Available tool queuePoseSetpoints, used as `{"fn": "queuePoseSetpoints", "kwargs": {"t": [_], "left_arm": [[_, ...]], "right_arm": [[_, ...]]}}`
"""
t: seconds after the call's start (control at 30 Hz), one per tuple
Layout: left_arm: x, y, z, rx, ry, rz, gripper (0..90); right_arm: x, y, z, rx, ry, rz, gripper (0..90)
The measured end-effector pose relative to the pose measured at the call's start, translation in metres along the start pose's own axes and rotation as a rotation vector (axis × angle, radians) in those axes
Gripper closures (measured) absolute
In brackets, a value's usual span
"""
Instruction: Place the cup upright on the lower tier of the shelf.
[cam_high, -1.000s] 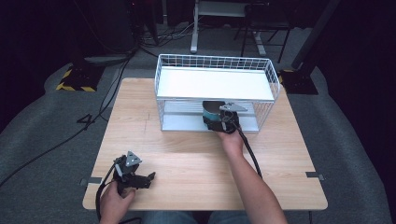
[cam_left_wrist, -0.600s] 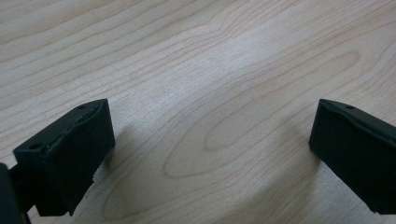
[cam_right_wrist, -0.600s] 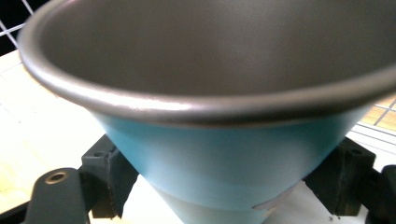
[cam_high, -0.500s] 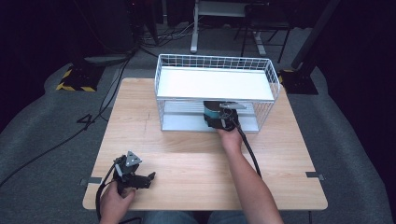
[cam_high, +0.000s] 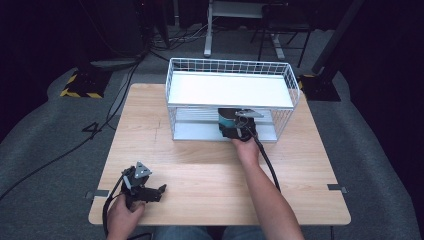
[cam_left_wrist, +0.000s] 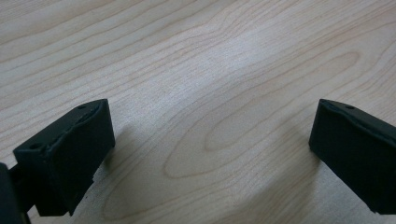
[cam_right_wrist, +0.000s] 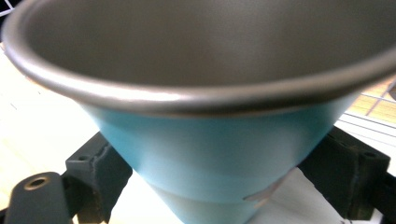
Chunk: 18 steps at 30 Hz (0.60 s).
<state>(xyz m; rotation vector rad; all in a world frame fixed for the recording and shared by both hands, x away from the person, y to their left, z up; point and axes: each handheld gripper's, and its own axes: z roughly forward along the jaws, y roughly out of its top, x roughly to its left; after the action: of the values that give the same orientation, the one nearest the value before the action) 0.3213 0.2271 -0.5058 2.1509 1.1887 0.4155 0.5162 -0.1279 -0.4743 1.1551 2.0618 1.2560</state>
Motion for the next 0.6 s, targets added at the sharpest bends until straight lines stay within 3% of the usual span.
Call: {"fn": "queuePoseSetpoints", "kwargs": {"t": [0.27,0.6], "left_arm": [[0.0,0.0,0.0,0.0,0.0,-0.002,0.5],[0.0,0.0,0.0,0.0,0.004,0.003,0.5]], "right_arm": [[-0.002,-0.001,-0.014,-0.011,-0.001,-0.015,10.2],[-0.004,-0.006,-0.048,-0.021,0.046,0.017,10.2]]}}
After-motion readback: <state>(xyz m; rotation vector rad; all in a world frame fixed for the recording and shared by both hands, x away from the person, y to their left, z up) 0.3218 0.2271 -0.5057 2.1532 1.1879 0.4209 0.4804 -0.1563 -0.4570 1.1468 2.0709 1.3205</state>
